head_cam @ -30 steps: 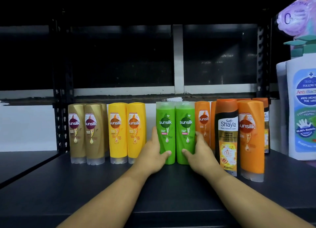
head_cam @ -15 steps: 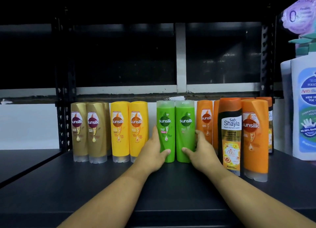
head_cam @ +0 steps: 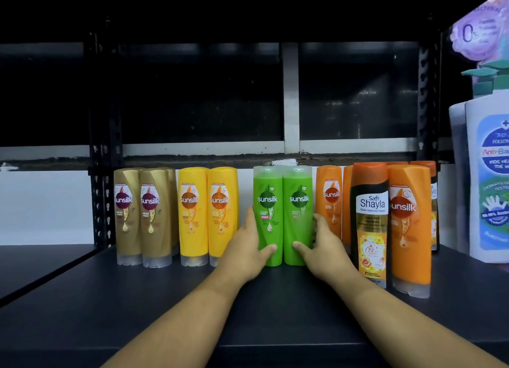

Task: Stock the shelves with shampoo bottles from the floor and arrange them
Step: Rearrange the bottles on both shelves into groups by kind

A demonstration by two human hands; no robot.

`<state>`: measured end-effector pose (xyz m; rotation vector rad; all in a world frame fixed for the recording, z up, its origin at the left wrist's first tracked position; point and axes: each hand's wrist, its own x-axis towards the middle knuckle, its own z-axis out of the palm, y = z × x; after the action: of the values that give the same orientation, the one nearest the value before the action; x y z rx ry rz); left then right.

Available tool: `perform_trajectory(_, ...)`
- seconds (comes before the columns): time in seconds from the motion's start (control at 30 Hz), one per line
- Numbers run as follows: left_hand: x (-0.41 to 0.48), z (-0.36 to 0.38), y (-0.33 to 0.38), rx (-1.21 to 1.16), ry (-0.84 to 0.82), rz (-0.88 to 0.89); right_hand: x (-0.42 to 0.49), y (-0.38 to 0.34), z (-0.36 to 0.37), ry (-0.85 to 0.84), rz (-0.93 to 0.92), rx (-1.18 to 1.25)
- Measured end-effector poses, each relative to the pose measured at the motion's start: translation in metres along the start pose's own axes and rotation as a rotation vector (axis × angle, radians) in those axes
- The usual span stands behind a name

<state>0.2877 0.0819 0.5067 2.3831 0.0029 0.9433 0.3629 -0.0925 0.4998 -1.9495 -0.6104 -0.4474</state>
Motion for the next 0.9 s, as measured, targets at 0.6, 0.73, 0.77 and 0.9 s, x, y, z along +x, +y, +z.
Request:
perform_trajectory(0.6, -0.023, -0.016, 0.037, 0.18, -0.405, 0.239, -0.104, -0.035, -0.1, -0.403, -0.125, -0.533)
perform_trajectory(0.73, -0.027, -0.009, 0.061, 0.107, -0.385, 0.263, -0.12, -0.025, -0.143, -0.337, -0.097, -0.548)
perform_trajectory(0.77, -0.027, -0.005, 0.071, 0.068, -0.365, 0.257, -0.121, -0.021, -0.152, -0.28, -0.076, -0.517)
perform_trajectory(0.9, -0.019, 0.021, 0.114, -0.166, -0.275, 0.157, -0.11, -0.007, -0.177, 0.11, -0.025, -0.296)
